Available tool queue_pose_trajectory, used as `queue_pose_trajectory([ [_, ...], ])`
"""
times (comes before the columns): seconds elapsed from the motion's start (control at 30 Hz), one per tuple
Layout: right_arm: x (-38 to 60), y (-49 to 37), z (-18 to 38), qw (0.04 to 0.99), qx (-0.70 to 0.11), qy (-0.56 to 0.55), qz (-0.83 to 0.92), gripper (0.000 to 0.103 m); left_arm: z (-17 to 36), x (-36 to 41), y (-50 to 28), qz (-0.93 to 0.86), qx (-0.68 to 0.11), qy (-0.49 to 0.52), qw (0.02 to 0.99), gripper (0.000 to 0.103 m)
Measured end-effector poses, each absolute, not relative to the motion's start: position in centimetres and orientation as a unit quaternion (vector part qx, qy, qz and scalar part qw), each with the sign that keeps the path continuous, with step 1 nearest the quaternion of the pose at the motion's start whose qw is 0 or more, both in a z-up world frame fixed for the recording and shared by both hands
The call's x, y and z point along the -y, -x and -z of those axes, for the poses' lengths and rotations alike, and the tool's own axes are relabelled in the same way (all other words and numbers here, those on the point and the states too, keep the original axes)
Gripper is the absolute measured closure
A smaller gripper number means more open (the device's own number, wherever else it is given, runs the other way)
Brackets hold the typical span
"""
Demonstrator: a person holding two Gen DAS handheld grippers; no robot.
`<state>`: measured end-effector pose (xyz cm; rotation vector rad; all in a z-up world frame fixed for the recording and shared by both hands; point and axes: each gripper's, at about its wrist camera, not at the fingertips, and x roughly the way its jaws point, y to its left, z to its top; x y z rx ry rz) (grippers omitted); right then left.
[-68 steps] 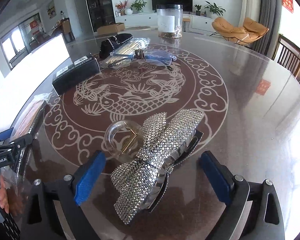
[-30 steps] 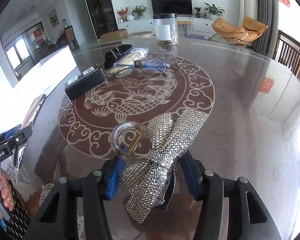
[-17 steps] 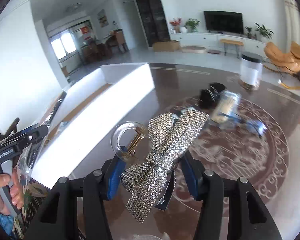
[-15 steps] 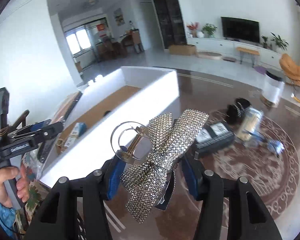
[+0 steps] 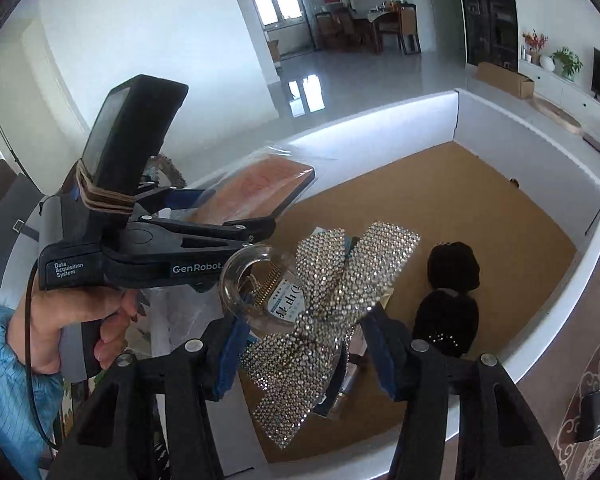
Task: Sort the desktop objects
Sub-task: 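Carry the bow clip and bagged case into the white box and open both tools, then withdraw both tools from the white box back over the table, then lower the left tool onto the black soap box and close it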
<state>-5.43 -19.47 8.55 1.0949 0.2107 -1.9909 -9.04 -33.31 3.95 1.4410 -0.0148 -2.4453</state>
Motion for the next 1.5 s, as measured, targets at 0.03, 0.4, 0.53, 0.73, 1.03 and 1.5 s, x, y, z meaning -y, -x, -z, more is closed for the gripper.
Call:
queue_pose_trajectory([
  [0.03,19.7,5.6,-7.9,0.418,-0.081,-0.442,0.789,0.033,-3.5,33.3,9.0,0.846,0.011,-0.508,0.159,0.027],
  [0.4,7.9,5.3,-10.2,0.383,0.035,-0.379,0.842,0.008,-7.0,28.5,5.8,0.885,0.047,-0.438,0.151,0.019],
  [0.53,-1.3,4.5,-8.2,0.3,0.056,-0.374,0.876,0.005,-8.6,23.6,4.2,0.902,0.048,-0.418,0.094,0.019],
  [0.73,-15.2,1.6,-2.5,0.127,-0.001,-0.414,0.901,0.005,-9.0,12.6,2.1,0.911,0.041,-0.408,-0.044,0.013],
  [1.03,-24.9,-2.1,0.6,0.026,-0.006,-0.448,0.894,0.005,-0.7,-1.8,3.5,0.861,0.055,-0.486,-0.14,0.007],
  [1.5,-24.6,-2.6,1.5,0.014,-0.014,-0.458,0.889,0.0,4.2,-5.4,4.3,0.87,0.073,-0.469,-0.129,0.0],
])
